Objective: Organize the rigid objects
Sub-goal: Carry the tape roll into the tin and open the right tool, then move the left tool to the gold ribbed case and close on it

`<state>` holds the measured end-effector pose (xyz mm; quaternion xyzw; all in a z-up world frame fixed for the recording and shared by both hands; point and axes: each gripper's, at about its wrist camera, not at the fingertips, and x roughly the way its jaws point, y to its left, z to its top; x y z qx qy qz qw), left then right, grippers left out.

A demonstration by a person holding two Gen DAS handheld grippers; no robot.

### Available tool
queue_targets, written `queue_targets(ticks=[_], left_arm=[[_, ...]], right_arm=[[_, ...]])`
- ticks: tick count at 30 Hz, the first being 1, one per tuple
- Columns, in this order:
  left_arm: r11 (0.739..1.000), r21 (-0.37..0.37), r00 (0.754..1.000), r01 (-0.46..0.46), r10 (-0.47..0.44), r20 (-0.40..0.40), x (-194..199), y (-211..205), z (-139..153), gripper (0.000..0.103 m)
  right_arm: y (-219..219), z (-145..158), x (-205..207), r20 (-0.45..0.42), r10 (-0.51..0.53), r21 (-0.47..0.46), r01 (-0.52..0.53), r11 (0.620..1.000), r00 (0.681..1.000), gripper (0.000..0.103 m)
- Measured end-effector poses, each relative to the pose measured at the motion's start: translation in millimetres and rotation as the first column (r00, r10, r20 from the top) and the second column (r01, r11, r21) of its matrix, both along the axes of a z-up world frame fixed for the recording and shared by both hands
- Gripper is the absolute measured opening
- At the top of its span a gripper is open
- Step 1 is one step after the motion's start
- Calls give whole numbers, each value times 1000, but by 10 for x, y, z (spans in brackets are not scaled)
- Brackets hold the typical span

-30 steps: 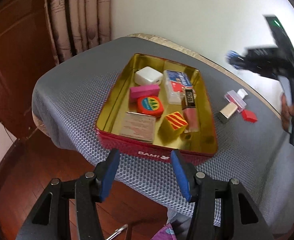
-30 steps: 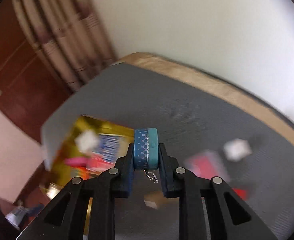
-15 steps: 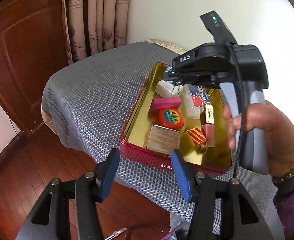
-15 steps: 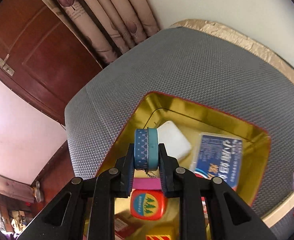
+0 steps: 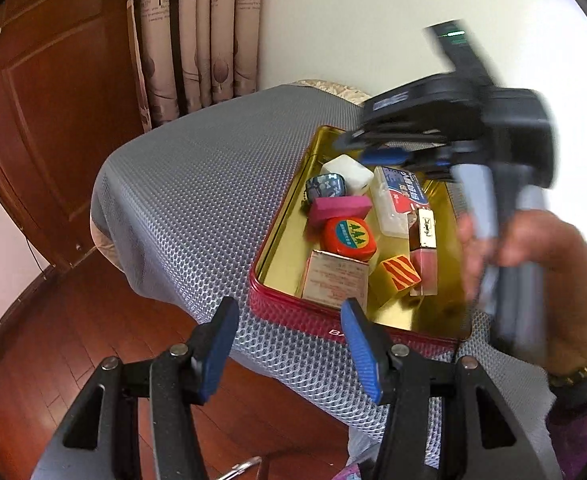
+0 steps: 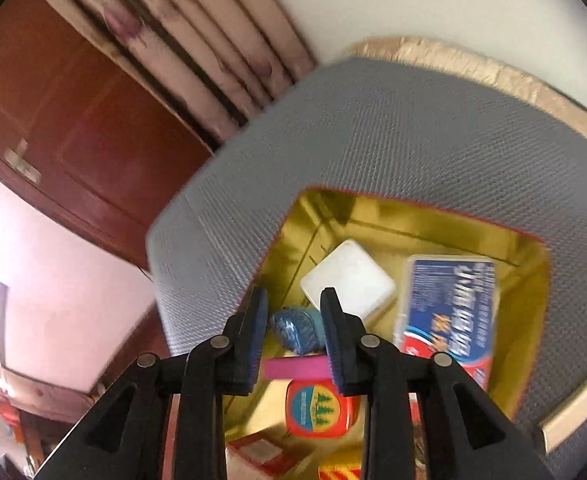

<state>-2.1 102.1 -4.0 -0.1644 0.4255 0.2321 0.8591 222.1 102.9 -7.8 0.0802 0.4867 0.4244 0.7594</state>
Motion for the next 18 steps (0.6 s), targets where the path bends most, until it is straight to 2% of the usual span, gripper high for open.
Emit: queue_targets(ticks=[1,3,4,5,8,10,11,15,18], left_arm=[[1000,4,1000,2,-2,-3,3,-7,-3,54],[1000,12,1000,13,-13,-6,5,-31,-7,54],[999,19,1000,26,-26,-6,5,-62,-2,54],[999,29,999,38,-38,-6,2,-94,3,54],[994,69,997,82,-82,-9,7,-227,21,54],[987,105,993,121,-120,-15,15,-347,27,54],[982,123,990,141,-140,-17,16,-407,30,54],[958,184,976,219,-219,-19,30,-672,46,55],[925,225,950,308,-311,-22,64,-907,56,54]], right_arm=[[-184,69,-54,20,-25,35,25,999,999,29],[-547,142,-170,55,-81,76,77,994,995,41],[-782,161,-254,87,-124,77,117,990,988,51],[-1026,159,-350,129,-171,60,164,985,977,57],[-1772,7,-652,260,-296,-61,322,945,919,62],[-2214,-173,-802,334,-344,-178,417,891,878,62],[-2490,-308,-871,362,-369,-257,472,843,856,62],[-3270,-633,-1021,392,-471,-356,603,714,790,62],[-3698,-838,-1067,428,-533,-392,682,618,730,68]])
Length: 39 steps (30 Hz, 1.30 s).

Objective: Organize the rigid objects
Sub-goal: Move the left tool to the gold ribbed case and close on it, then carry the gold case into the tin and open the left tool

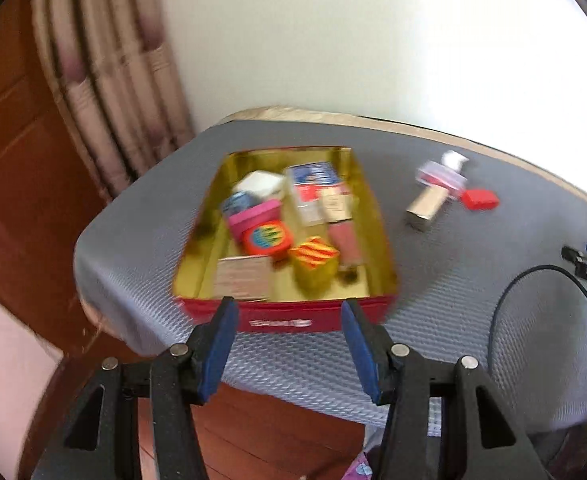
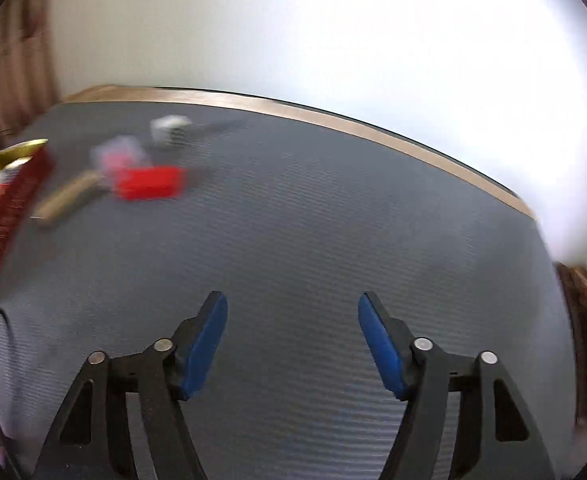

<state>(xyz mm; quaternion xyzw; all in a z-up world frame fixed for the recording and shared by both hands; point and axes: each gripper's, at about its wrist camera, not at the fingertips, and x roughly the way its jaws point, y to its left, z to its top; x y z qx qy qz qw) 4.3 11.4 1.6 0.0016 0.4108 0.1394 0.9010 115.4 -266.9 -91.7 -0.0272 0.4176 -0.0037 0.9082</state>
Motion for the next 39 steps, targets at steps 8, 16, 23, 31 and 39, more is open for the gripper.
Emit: queue_targets(ticks=[8,16,23,31,39], left_arm=[[956,-62,956,288,-291,-46,556,-495,124,54],[891,-56,870,450,-452,-195,1759,-899,-120,54],[865,-81,821,496,-497,-281,2275,-873,-419,54],[841,-145,753,521,-533,-386,2595,-837,-776,54],[856,-198,782,478,-518,-348,2702,-724,-861,29]], right_arm=[[-467,-204,0,17,-122,59,120,991,992,95],[-606,-222,-48,18,-121,161,116,980,993,98],[-630,-233,-31,5,-87,203,85,975,996,98],[-581,-265,32,-12,-67,215,68,974,998,98],[-602,-288,30,-37,-60,209,66,976,998,98]])
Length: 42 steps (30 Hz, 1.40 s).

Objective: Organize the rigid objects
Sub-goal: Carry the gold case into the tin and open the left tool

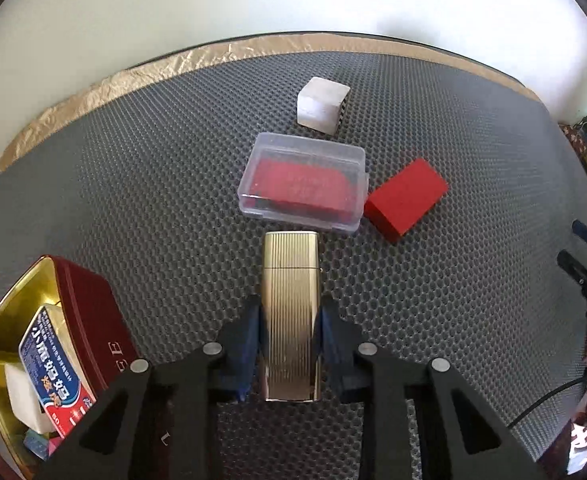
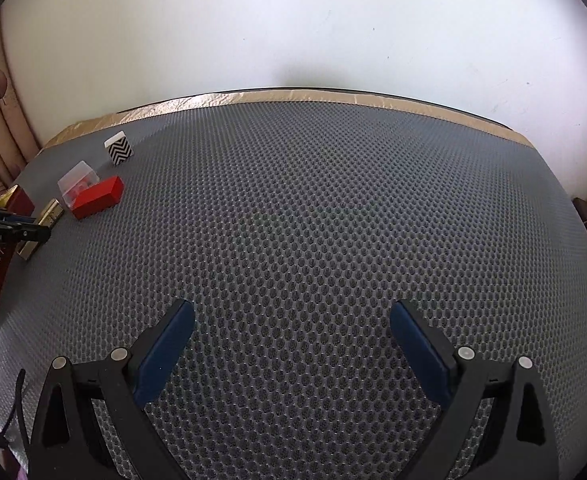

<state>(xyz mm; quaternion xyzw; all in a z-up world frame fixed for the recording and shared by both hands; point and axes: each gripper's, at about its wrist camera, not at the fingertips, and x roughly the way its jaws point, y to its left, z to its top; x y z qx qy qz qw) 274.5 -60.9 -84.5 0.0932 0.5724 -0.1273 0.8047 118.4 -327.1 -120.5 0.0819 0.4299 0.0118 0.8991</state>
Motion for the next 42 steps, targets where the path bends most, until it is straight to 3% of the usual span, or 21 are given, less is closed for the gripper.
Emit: queue_targets(ticks=[2,8,10,14,19,23,26,40,42], left_arm=[[1000,15,1000,-20,20,18,-91,-43,25,29],[989,-117,993,-85,93,69,-687,-171,400,29],[976,-181,989,-120,132,59,-940,-74,556,29],[945,-231,970,-231,243,24,-1281,212,724,29],[915,-148,918,-374,388,80,-1589,912,951,29],[877,-65,870,-476,481,107,-1503,1492,841,29],[854,-63,849,-516,520,92,-1428,1754,708,29],[803,-45,796,-595,596,105,-1388,2066,495,30],[791,-24,784,-611,609,119,-1418,2074,544,34]], right_arm=[[14,-12,21,-4,-2,-1,2,1000,1000,98],[38,-34,78,-14,-1,-6,1,1000,1000,98],[49,-40,104,-17,0,-9,0,1000,1000,98],[79,-50,135,-25,0,-20,-1,1000,1000,98],[106,-62,151,-33,-3,-35,2,999,999,98],[143,-75,183,-40,-3,-50,1,999,999,98],[153,-81,199,-42,-4,-54,1,999,999,98],[174,-90,231,-49,-2,-60,0,998,999,99],[174,-90,230,-50,-3,-60,0,998,999,99]])
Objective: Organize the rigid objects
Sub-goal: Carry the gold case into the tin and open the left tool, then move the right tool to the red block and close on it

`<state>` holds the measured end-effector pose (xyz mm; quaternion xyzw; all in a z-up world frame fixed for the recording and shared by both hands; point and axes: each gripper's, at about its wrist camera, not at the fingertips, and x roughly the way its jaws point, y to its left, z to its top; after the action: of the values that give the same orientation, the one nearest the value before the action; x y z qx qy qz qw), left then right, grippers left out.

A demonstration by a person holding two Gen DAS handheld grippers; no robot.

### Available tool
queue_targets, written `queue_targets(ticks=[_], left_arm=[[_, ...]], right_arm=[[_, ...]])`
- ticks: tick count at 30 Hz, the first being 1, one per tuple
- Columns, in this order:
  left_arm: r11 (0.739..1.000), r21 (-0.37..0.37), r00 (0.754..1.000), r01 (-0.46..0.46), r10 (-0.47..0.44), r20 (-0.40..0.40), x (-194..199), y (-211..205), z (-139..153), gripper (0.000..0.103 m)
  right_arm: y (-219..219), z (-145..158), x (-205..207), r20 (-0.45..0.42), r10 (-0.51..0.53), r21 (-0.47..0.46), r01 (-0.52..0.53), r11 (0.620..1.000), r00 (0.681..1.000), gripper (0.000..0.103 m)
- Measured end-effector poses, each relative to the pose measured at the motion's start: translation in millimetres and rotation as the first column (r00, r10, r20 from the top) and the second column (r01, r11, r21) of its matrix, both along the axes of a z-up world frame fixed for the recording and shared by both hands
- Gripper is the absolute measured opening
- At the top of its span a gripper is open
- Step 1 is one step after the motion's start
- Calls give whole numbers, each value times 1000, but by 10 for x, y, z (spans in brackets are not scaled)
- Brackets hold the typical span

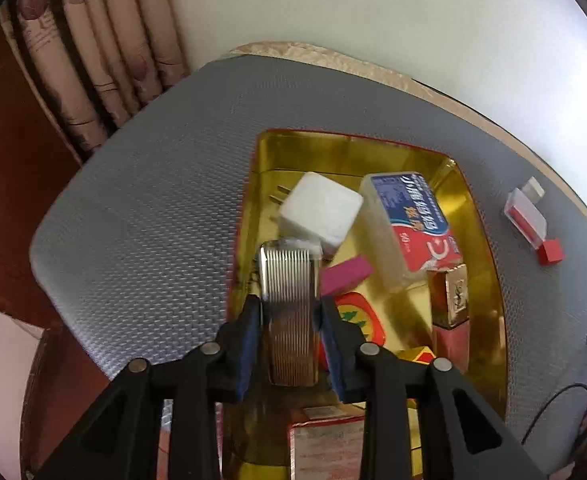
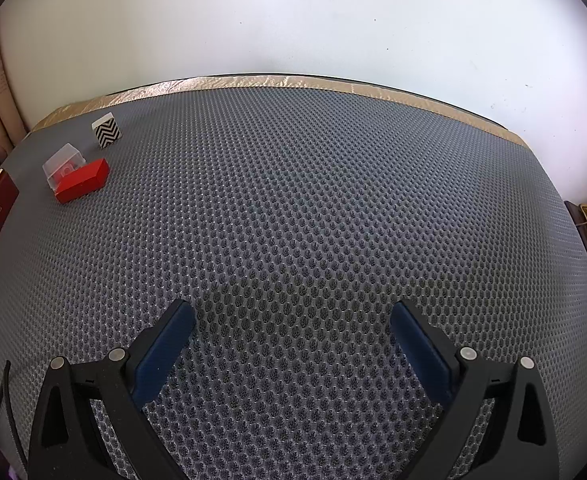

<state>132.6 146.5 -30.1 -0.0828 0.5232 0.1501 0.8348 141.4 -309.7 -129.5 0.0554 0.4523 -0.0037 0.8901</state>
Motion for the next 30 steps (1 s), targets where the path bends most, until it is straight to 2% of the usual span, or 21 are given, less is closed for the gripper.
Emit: queue_targets(ticks=[4,5,8,11,13,17,20,23,28,30], left_arm=[[999,32,996,-41,38,75,-175,-62,237,34],[999,24,992,-45,42,116,-283,-128,347,34],[1000,-14,980,-2,5,201,-581,-419,559,35],[999,-1,964,54,-52,263,-949,-853,645,35],[998,40,947,56,-66,315,-1198,-1128,647,36],[997,43,941,63,-73,329,-1380,-1364,496,37],[992,97,951,86,-111,289,-1320,-1426,406,37],[993,92,950,78,-102,295,-1327,-1399,341,37],[998,48,947,41,-54,315,-1368,-1251,357,39],[998,55,943,37,-53,327,-1381,-1251,379,40]], right_arm=[[0,-2,10,0,0,1,0,1000,1000,99],[1,-1,10,0,0,2,0,1000,1000,99],[17,-1,20,0,-1,-3,1,1000,1000,99],[22,17,8,6,4,-9,-4,1000,1000,99],[72,72,-30,36,64,9,-64,998,997,99],[351,270,-20,79,234,42,-237,971,969,99],[696,480,96,105,382,21,-386,922,918,99],[1074,649,321,89,533,-113,-523,845,841,99],[1501,754,863,-39,723,-224,-712,666,689,97],[1684,726,1075,-117,775,-248,-774,582,621,85]])
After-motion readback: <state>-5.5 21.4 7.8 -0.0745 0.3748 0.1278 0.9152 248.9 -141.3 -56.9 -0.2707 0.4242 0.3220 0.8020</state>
